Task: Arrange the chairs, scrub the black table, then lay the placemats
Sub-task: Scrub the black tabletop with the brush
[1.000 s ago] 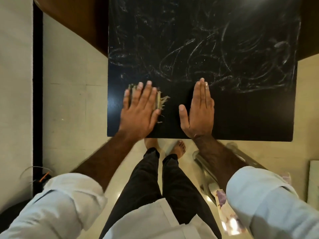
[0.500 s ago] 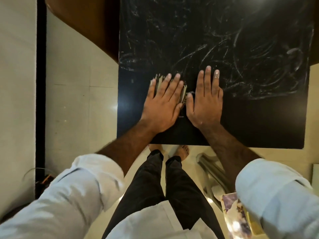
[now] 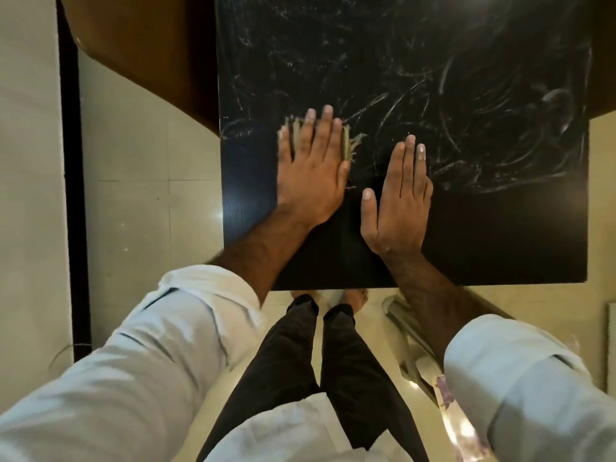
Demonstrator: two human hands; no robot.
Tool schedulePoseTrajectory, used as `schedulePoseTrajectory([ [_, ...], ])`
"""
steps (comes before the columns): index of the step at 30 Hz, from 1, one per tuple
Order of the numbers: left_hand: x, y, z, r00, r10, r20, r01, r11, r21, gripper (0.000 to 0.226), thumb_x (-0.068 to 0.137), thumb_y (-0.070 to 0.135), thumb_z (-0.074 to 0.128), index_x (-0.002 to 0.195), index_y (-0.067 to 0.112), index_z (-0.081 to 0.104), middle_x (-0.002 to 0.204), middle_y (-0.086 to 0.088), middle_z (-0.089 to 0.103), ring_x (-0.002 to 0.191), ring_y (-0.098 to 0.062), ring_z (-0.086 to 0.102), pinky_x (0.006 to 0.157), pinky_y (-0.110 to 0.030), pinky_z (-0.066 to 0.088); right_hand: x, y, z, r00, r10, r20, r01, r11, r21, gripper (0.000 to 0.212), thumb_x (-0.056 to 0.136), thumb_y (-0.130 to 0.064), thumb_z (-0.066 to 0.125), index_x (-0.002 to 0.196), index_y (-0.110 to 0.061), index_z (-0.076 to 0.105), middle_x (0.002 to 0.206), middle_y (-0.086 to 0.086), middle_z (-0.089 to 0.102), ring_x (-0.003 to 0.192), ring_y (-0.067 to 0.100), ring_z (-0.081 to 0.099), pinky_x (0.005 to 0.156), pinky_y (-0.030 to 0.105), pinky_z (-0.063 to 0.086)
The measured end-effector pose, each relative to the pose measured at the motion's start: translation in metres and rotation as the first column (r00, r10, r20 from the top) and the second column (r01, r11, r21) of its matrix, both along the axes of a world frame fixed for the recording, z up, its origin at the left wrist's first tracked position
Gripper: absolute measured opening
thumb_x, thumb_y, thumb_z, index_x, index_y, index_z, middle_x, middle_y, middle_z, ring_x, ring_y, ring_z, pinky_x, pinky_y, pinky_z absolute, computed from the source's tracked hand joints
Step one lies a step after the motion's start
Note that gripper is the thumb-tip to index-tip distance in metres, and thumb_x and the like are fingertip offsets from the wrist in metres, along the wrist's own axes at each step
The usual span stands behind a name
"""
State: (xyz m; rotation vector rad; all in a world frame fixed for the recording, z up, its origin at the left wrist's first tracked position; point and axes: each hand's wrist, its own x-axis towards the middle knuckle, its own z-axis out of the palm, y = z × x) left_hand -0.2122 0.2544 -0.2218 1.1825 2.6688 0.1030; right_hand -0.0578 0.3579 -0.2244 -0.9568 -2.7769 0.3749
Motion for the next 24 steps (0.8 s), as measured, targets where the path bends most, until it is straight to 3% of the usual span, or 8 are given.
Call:
schedulePoseTrajectory([
  [5,0.04,0.018,0.007,0.98,-0.145,0.14,0.14,0.989,0.044,0.077,0.114,0.055,0.019,0.177,0.014,0.002,0.185,-0.009,-0.009,0.171,-0.03,-0.007,0.135,-0.066,0.003,0.003,0.003,-0.004,0.981,-0.031,-0.19,0.019,0.998,-0.062,0.076,0.112,-0.043,0.03,0.17,0.006,0.028,0.18,0.023,0.025,0.169,0.036,0.022,0.133,0.055,0.026],
  [8,0.023,0.0,0.026,0.929,-0.079,0.361,-0.022,0.963,0.268,0.072,0.118,0.044,0.028,0.177,0.015,-0.002,0.184,-0.003,-0.016,0.171,-0.024,-0.012,0.137,-0.055,-0.009,0.003,0.001,0.005,0.99,-0.024,-0.14,0.023,1.0,-0.012,0.073,0.111,-0.039,0.04,0.17,0.002,0.03,0.18,0.02,0.025,0.169,0.036,0.021,0.136,0.05,0.022],
  [10,0.002,-0.028,0.028,0.943,0.053,0.328,-0.146,0.953,0.265,0.069,0.119,0.042,0.026,0.177,0.015,0.002,0.184,-0.002,-0.012,0.171,-0.024,-0.01,0.138,-0.052,-0.006,-0.009,-0.012,0.014,0.999,0.042,-0.001,-0.042,0.999,0.016,0.078,0.109,-0.043,0.046,0.174,-0.004,0.024,0.183,0.017,0.016,0.171,0.036,0.012,0.135,0.051,0.021],
  [12,-0.013,-0.056,0.02,0.949,0.109,0.297,-0.167,0.97,0.177,0.069,0.118,0.045,0.022,0.177,0.014,0.004,0.185,-0.006,-0.009,0.171,-0.024,-0.009,0.138,-0.052,-0.004,-0.024,-0.034,0.018,0.99,0.097,0.106,-0.098,0.995,0.006,0.084,0.11,-0.052,0.043,0.176,-0.009,0.016,0.185,0.017,0.005,0.171,0.037,0.004,0.135,0.055,0.02],
  [16,-0.009,-0.068,0.001,0.988,0.072,0.137,-0.078,0.996,0.034,0.073,0.114,0.049,0.011,0.177,0.012,0.003,0.185,-0.009,-0.007,0.171,-0.025,-0.008,0.139,-0.053,0.002,-0.044,-0.06,0.009,0.977,0.127,0.171,-0.121,0.992,-0.046,0.079,0.112,-0.06,0.033,0.178,-0.021,0.012,0.186,0.013,0.001,0.171,0.037,0.0,0.135,0.056,0.016],
  [19,-0.004,-0.063,-0.004,0.995,0.081,0.056,-0.081,0.997,-0.005,0.074,0.115,0.052,0.008,0.176,0.012,-0.001,0.185,-0.009,-0.008,0.172,-0.026,-0.007,0.139,-0.053,0.004,-0.015,-0.064,0.004,0.967,0.15,0.204,-0.14,0.988,-0.063,0.076,0.113,-0.059,0.033,0.178,-0.028,0.01,0.186,0.008,-0.002,0.172,0.034,-0.003,0.135,0.056,0.015],
  [24,-0.004,-0.062,-0.009,0.996,0.092,0.006,-0.092,0.996,0.0,0.073,0.116,0.051,0.011,0.176,0.011,0.0,0.186,-0.009,-0.007,0.172,-0.027,-0.005,0.139,-0.055,0.008,0.051,-0.029,0.008,0.942,-0.111,0.317,0.131,0.99,-0.043,0.076,0.113,-0.06,0.032,0.178,-0.033,0.002,0.186,0.007,-0.006,0.17,0.045,-0.003,0.133,0.068,0.014],
])
